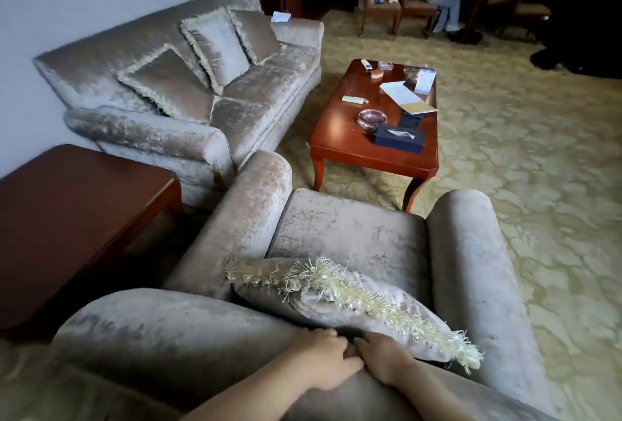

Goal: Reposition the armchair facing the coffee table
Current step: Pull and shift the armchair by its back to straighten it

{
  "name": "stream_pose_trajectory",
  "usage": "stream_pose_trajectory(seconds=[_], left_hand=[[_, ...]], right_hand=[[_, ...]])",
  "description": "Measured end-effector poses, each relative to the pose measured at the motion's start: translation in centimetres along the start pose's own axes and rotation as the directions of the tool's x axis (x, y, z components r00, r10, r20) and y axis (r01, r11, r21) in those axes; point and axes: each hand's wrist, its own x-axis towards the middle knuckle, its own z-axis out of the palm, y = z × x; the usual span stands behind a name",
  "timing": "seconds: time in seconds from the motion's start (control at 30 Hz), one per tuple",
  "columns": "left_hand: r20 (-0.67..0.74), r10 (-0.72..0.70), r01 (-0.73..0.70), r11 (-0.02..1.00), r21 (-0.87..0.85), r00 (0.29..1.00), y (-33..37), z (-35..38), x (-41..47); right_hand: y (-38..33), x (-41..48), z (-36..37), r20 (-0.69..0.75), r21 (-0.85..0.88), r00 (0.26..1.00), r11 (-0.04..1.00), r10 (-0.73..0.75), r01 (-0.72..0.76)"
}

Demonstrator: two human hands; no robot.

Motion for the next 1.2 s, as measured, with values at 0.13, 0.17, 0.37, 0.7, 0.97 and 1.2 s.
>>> stream_pose_trajectory(seconds=[0.13, 0.17, 0.37, 0.7, 0.97, 1.2], left_hand=[[-0.026, -0.07, 0.069, 0.997, -0.017, 0.997, -10.4, -1.8, -3.3], [-0.034, -0.094, 0.094, 0.996, 0.001, 0.995, -12.7, -2.4, -3.9], [-0.084, -0.18, 0.185, 0.981, 0.053, 0.98, -21.4, -3.9, -6.0], [-0.005, -0.146, 0.145, 0.976, 0.165, 0.989, -23.2, -2.8, -3.8], [0.13, -0.095, 0.082, 0.991, 0.102, 0.987, -22.9, -4.6, -1.0], [0.108, -0.062, 0.048, 0.99, 0.131, 0.992, -23.5, -4.2, -0.8]], right_hand=[[-7.0, 0.6, 1.7, -0.02, -0.05, 0.998, 0.997, 0.062, -0.063], [-8.7, 0.6, 2.1, -0.021, -0.071, 0.997, 0.994, 0.079, -0.08], [-17.7, 0.5, 4.6, -0.046, -0.07, 0.998, 0.997, 0.031, -0.034], [-19.7, 1.5, 5.6, -0.001, -0.075, 1.0, 0.997, 0.02, -0.02], [-19.4, 2.5, 5.1, -0.045, -0.038, 0.999, 0.999, 0.009, -0.011], [-19.8, 2.3, 5.4, -0.066, -0.008, 0.998, 1.0, 0.012, -0.013]])
